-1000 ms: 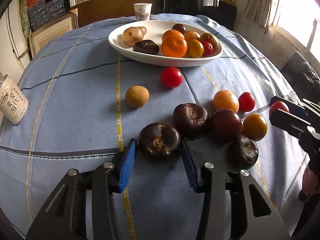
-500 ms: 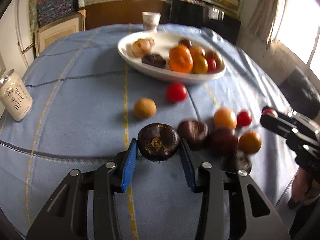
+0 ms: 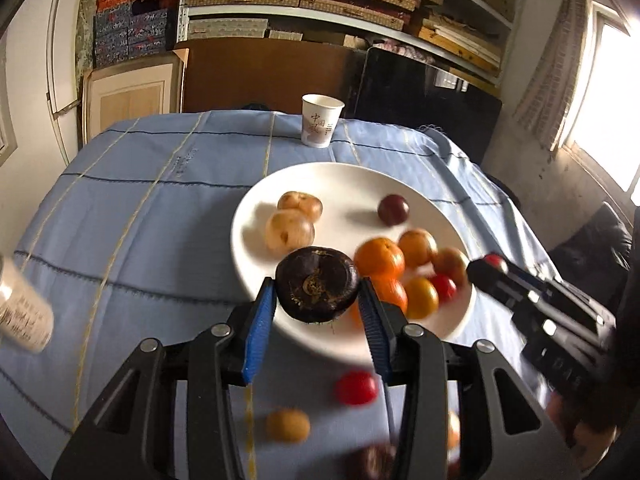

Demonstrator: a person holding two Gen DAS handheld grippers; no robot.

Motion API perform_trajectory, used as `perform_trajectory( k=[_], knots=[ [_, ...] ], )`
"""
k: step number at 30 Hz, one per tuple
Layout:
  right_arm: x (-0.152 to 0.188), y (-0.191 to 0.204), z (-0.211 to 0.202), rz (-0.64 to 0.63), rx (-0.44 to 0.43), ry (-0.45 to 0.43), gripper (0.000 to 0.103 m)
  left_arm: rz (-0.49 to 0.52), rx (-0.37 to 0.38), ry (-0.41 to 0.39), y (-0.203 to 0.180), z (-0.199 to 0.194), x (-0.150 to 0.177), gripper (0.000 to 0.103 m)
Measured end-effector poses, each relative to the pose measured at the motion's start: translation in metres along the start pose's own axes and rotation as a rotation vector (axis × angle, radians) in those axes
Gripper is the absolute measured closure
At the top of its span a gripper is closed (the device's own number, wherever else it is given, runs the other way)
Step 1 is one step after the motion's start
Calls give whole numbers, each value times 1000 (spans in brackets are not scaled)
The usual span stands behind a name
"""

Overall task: Organize fruits
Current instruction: 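Carry both fruits onto the white plate and open both tools, then withdraw both open tools from the plate toward the remaining fruits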

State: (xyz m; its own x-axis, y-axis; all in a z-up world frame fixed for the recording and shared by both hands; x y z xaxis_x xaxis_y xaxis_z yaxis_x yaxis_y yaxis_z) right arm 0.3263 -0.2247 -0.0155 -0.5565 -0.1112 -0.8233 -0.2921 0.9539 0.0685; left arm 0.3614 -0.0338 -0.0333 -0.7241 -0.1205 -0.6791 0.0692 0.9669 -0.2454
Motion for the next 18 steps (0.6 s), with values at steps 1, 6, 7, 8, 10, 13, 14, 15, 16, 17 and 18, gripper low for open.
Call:
perform_trajectory(
  k=[1, 6, 7, 8, 10, 13, 14, 15, 16, 17, 18],
  knots=[
    [-1, -1, 9, -4, -2, 13, 75, 3, -15, 6, -1, 7, -2, 60],
    [3, -1, 23, -28, 24, 45, 50, 34, -94, -36, 0, 5, 3, 21],
    [6, 0, 18, -36, 23, 46, 50, 45, -102, -47, 0, -1, 5, 20],
    [7, 0, 12, -38, 25, 43, 50, 55, -108, -60, -1, -10, 8, 19],
    [10, 0, -2, -34, 37, 26, 50, 42, -111, -71, 2, -23, 17, 13],
    [19, 0, -24, -34, 43, 0, 50, 18, -123, -65, 8, -39, 38, 13],
    [26, 0, -34, -35, 57, -8, 50, 7, -133, -63, 11, -43, 46, 13],
    [31, 0, -38, -34, 67, -9, 50, -7, -143, -54, 13, -47, 56, 13],
    [40, 1, -47, -28, 80, -2, 50, -17, -142, -37, 15, -50, 66, 13],
    [48, 1, -52, -18, 80, 6, 50, -30, -137, -17, 17, -52, 74, 13],
    [58, 1, -59, 1, 76, 20, 50, -51, -118, 11, 18, -56, 85, 13]
  ],
)
Point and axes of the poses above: each gripper's, at about its wrist camera, not at the fingertips, and z roughly the way its jaws point, y to its left, x to its underside, the point moved 2 cm from there along z, roughly the way its jaws point, and after that the axes turned 8 degrees about -z, right-handed, at the moved point
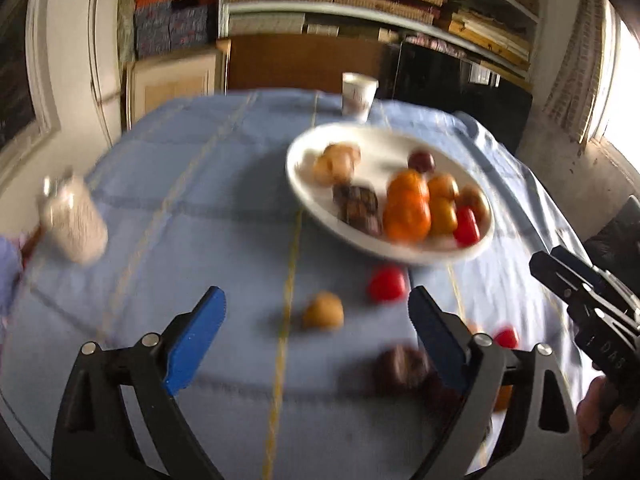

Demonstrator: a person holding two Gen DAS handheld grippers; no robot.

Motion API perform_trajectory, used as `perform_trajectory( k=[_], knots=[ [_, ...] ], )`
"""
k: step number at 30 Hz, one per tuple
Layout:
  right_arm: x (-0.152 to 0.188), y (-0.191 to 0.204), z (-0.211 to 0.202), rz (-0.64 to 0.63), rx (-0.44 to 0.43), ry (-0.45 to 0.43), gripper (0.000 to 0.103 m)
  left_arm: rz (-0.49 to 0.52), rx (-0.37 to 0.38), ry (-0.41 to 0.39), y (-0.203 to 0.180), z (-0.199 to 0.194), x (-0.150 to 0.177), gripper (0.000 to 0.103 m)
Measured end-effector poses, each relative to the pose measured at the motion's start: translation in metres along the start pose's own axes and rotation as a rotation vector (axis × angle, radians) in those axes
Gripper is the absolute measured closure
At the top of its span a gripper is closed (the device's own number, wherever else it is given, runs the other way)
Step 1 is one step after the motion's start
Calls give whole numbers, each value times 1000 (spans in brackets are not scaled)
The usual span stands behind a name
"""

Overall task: Organize fruits
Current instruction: 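Withdraw both open tools from the plate toward the remaining fruits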

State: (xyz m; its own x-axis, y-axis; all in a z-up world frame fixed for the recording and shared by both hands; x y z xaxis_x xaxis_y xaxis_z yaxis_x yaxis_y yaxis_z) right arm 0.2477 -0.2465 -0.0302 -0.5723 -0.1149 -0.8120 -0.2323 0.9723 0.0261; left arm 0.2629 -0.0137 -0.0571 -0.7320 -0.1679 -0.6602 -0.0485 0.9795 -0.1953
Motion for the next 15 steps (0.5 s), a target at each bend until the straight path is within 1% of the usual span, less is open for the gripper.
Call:
perform_trajectory(
  k=[1, 3, 4, 5, 6, 7, 8, 9, 10, 13, 15],
  knots=[
    [6, 0, -4, 13, -7, 11, 50, -14, 31, 26, 1, -3, 9, 13],
    [23, 2, -12, 42, -52, 40, 50, -25, 90, 59, 0, -9, 28, 13],
    [34, 3, -17, 55, -85, 54, 50, -23, 97, 60, -1, -11, 37, 13],
    [41, 5, -20, 60, -96, 62, 50, -16, 100, 62, -2, -12, 46, 13],
    [49, 7, -24, 57, -97, 71, 50, 7, 113, 86, -6, -12, 57, 13],
    [54, 9, -26, 50, -97, 75, 50, 23, 143, 89, -9, -16, 61, 13],
    [56, 10, -28, 46, -102, 77, 50, 31, 161, 56, -9, -24, 63, 13],
    [58, 10, -30, 47, -110, 78, 50, 40, 151, 15, -11, -31, 65, 12],
    [59, 10, -31, 51, -120, 78, 51, 54, 144, 11, -13, -32, 68, 12],
    [59, 14, -29, 34, -128, 88, 53, 78, 122, 61, -18, -24, 74, 12],
    [62, 18, -27, 14, -137, 112, 55, 68, 119, 69, -17, -23, 75, 12]
  ],
)
Point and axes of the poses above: each gripper's, at about its wrist camera, not at the fingertips, and z roughly the way its jaws point, y to its left, x to its underside, the point moved 2 cm from there along z, roughly the way its jaws point, and after that the axes turned 8 degrees about -z, right-handed, at the moved point
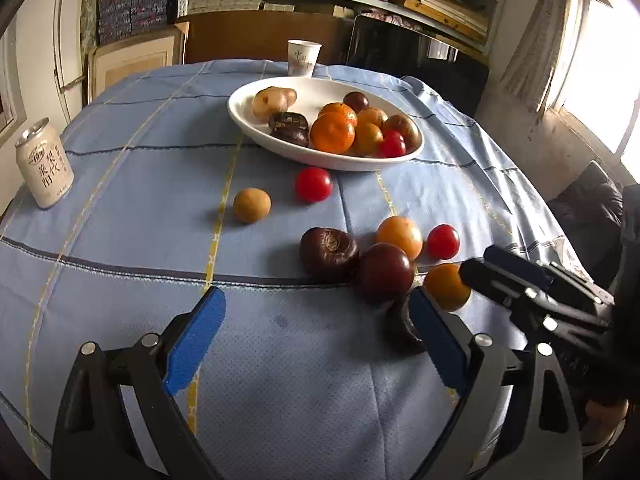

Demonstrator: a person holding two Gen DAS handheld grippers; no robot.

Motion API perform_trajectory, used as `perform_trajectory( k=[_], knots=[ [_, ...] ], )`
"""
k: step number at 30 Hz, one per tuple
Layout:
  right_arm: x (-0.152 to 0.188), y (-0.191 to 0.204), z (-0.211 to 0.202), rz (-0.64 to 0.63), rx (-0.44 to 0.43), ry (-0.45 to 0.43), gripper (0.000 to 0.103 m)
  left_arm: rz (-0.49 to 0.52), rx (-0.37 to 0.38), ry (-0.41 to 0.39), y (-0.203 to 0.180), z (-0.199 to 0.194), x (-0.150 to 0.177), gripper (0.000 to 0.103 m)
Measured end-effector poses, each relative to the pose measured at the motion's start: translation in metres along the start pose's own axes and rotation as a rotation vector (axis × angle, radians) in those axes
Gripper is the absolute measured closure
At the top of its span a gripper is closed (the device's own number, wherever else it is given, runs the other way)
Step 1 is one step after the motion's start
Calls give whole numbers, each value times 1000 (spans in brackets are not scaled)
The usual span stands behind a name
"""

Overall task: Organize fruits
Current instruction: 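Withdraw both open tools from the plate toward the remaining fruits, then grasp the orange tomato with the right tool while the left tool grasps the dark purple fruit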

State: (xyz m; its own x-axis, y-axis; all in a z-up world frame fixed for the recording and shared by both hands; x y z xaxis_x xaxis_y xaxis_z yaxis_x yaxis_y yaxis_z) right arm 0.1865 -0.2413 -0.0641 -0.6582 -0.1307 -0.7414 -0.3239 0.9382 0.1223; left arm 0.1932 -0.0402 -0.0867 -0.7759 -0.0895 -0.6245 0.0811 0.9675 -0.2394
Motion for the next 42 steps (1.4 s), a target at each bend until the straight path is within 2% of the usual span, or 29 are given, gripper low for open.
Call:
perform_trajectory(
  k=[11, 14, 18, 22, 23, 26, 28, 29, 31, 42],
  knots=[
    [5, 0, 18, 8, -29, 95, 56, 8, -17, 19, -1, 2, -7, 12],
    [7, 1, 24, 8, -54, 120, 65, 12, -15, 28, -2, 3, -6, 12],
    [7, -3, 23, 32, -58, 115, 65, 34, -6, 32, -6, 3, -5, 12],
    [5, -10, 15, 71, -50, 75, 65, 75, 35, 48, -14, 5, -2, 13],
    [5, -10, 15, 69, -47, 75, 65, 85, 44, 51, -16, 5, 0, 15],
    [4, -10, 14, 62, -44, 72, 65, 139, 92, 90, -27, 8, 6, 32],
    [3, -10, 11, 60, -34, 62, 65, 180, 115, 115, -35, 11, 11, 47],
    [3, -11, 9, 61, -30, 54, 65, 194, 124, 123, -38, 11, 13, 48],
    [2, -14, 6, 64, -15, 40, 65, 214, 149, 138, -42, 13, 16, 56],
    [2, -17, -1, 68, 7, 20, 65, 211, 152, 179, -52, 25, 15, 58]
  ],
)
Point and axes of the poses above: each gripper's, at about its wrist camera, not at the fingertips, and z roughly the way its jaws point, y to its left, x to its underside, the point moved 2 cm from there along z, roughly the way its jaws point, and after that the axes turned 8 degrees about -z, right-handed, at the moved point
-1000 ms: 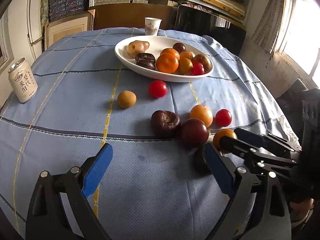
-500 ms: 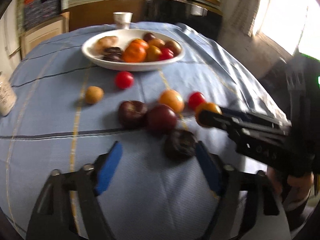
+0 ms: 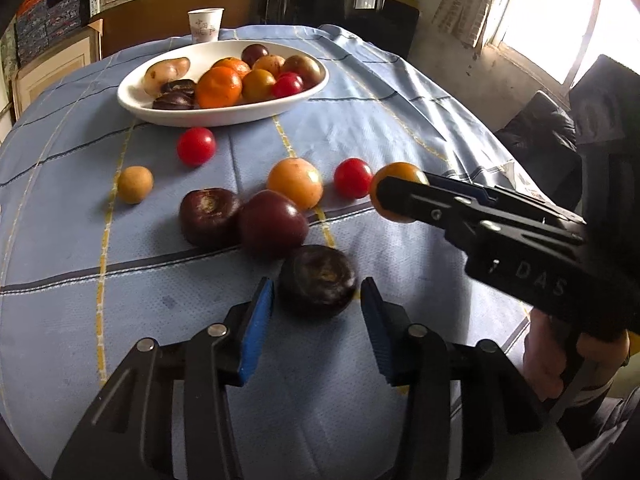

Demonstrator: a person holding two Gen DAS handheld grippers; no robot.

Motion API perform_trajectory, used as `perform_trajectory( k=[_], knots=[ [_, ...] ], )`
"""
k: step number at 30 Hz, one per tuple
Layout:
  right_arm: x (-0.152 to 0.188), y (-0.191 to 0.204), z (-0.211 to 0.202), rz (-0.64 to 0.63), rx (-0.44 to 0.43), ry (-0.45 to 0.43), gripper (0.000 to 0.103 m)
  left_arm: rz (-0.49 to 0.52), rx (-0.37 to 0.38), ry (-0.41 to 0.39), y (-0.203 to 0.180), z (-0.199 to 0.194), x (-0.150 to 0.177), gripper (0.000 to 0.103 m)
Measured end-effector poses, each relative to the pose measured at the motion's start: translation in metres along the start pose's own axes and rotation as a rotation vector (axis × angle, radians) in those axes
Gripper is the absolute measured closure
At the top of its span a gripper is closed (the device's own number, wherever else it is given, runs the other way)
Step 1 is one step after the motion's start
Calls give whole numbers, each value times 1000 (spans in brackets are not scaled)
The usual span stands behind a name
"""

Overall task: Organize fruits
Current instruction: 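Grasp the orange tomato with the right tool while the left tool grasps the dark purple fruit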

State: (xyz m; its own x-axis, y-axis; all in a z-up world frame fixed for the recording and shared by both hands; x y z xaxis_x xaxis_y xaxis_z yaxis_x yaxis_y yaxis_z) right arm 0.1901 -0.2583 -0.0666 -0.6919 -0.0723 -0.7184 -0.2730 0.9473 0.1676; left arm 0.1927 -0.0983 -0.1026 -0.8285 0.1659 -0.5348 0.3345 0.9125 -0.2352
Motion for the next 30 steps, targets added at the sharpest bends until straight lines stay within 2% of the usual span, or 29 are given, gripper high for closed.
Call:
perform_trajectory(
  k=[2, 9, 13, 23, 30],
  knots=[
    [0, 0, -1, 1, 2, -3, 65, 2, -22, 5, -5, 4, -2, 58],
    [0, -2, -3, 12, 0, -8, 65, -30, -21, 31, -7, 14, -7, 58],
    [1, -2, -3, 12, 1, -9, 65, -24, -44, 30, -11, 17, -8, 58],
    [2, -6, 1, 25, 19, 5, 65, -67, -1, 13, -5, 11, -8, 60],
    [4, -11, 8, 46, 10, 29, 65, -81, 9, -34, -3, 0, -6, 60]
  ],
)
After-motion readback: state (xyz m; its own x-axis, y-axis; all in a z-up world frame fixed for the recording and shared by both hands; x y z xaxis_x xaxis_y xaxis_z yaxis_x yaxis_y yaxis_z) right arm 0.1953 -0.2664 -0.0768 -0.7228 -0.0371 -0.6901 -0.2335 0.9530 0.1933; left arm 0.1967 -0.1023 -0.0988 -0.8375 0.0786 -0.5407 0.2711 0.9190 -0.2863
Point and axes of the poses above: each gripper's, at about its wrist camera, not at the fingertips, and z roughly the way its jaws point, y to its left, x to its underside, the point moved 2 cm from there along z, roughly the way its jaws point, and after that the axes turned 8 degrees about -z, right-handed, at the moved point
